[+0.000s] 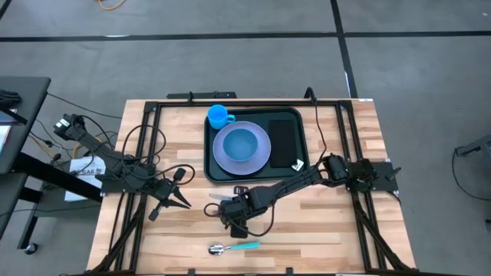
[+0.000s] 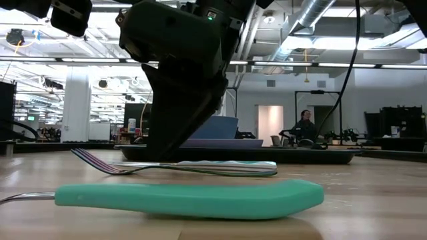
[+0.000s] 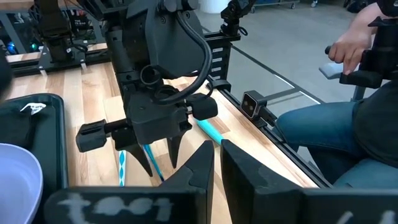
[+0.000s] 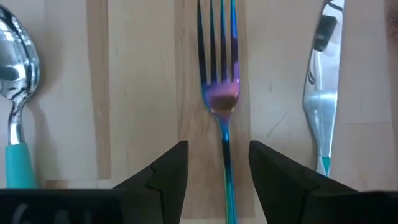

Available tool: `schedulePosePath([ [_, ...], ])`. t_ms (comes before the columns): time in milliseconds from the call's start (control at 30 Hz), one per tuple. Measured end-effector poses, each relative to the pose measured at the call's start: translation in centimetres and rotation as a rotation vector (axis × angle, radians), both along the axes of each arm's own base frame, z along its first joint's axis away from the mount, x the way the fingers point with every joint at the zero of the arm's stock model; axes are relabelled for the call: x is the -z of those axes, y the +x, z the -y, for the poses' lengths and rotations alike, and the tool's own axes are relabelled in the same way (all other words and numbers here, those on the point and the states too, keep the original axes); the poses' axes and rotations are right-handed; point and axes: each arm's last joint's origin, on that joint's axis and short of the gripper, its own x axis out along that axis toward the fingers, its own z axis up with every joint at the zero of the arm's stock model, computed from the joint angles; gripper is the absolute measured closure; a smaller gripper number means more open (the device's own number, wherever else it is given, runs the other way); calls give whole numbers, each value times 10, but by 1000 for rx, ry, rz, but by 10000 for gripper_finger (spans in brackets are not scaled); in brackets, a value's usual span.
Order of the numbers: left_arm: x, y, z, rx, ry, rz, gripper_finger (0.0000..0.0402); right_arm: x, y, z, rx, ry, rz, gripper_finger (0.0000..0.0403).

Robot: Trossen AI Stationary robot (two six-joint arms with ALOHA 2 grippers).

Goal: Set up tray
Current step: Put the blue fork on the black napkin

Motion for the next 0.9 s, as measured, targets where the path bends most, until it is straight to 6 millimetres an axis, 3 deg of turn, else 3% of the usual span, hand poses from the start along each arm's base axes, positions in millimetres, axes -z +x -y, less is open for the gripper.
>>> schedulePosePath([
  [900,0,0,0,0,-1,0,387,19,-5,3,35,11,-3,244],
])
